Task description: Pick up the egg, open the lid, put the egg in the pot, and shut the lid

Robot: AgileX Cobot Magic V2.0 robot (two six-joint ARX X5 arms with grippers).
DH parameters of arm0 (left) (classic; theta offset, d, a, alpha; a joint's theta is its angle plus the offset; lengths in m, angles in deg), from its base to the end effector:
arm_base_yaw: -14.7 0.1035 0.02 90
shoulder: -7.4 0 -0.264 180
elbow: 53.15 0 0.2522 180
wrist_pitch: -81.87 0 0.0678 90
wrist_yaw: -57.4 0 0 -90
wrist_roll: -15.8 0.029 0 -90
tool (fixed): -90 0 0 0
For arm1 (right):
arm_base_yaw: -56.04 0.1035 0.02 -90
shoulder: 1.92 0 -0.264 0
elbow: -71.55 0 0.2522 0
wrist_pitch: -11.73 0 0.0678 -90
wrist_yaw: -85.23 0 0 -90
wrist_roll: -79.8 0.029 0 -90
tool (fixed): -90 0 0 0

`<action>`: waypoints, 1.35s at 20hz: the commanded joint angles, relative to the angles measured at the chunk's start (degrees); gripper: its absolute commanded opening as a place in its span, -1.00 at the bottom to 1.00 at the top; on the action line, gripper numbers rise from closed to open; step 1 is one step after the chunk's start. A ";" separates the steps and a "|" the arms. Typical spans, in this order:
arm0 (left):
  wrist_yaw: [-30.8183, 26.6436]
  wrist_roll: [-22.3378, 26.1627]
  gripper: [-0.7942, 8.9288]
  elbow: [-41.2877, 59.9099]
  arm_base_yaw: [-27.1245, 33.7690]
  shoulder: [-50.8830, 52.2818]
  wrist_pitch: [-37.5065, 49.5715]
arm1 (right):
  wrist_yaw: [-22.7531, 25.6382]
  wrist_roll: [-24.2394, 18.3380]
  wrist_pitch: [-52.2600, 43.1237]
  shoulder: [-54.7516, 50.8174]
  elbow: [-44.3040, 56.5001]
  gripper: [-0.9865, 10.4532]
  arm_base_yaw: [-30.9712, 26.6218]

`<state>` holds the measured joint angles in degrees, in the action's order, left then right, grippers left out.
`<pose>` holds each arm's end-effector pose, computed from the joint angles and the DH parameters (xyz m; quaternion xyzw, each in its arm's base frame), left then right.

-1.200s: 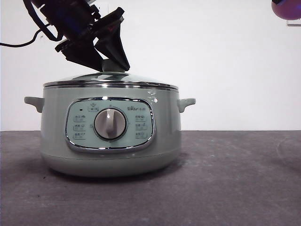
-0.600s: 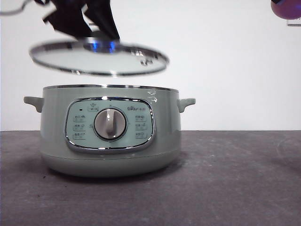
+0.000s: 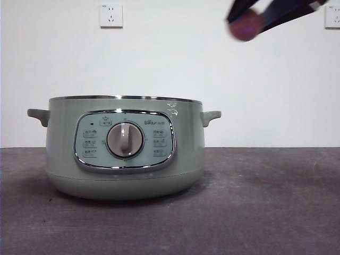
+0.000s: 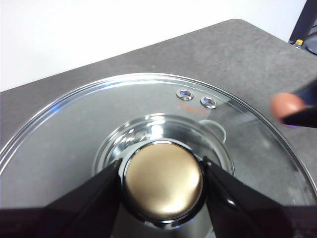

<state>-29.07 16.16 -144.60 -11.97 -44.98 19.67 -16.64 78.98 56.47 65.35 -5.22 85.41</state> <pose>0.1275 -0.0661 0.4336 0.0432 0.1956 -0.2558 0.9457 0.2108 0.1255 0.3331 -0.0524 0.2968 0.3378 0.8917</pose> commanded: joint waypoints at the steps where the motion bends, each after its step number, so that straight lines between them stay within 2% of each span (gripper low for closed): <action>1: -1.44 -0.90 -0.85 -0.83 0.15 4.39 -0.20 | -0.15 -0.02 -2.45 7.50 -5.27 -0.86 3.32; 8: -1.99 -3.41 -0.85 -0.83 0.11 12.13 -6.05 | 0.94 -5.01 -2.64 32.24 -22.80 -0.86 9.86; 12: -1.97 -3.63 -0.85 -0.83 0.11 12.35 -7.39 | 3.48 -9.20 -4.04 40.79 -25.73 -0.86 11.63; 20: -1.95 -3.78 -0.85 -0.83 0.11 12.35 -7.32 | 6.34 -12.28 -5.14 47.56 -25.73 -0.86 13.07; 25: -1.95 -3.78 -0.85 -0.83 0.11 12.35 -7.37 | 6.23 -12.61 -5.05 48.37 -25.73 -0.86 13.62; 26: -1.95 -3.78 -0.85 -0.83 0.11 12.35 -7.37 | 6.21 -12.57 -4.90 48.37 -25.73 -0.82 13.62; 27: -1.92 -3.76 -0.85 -0.83 0.11 12.35 -7.37 | 6.21 -12.52 -4.26 48.37 -25.73 -0.70 13.62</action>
<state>-31.14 12.75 -144.60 -11.95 -33.36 9.44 -10.55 66.70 52.71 112.93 -30.70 98.83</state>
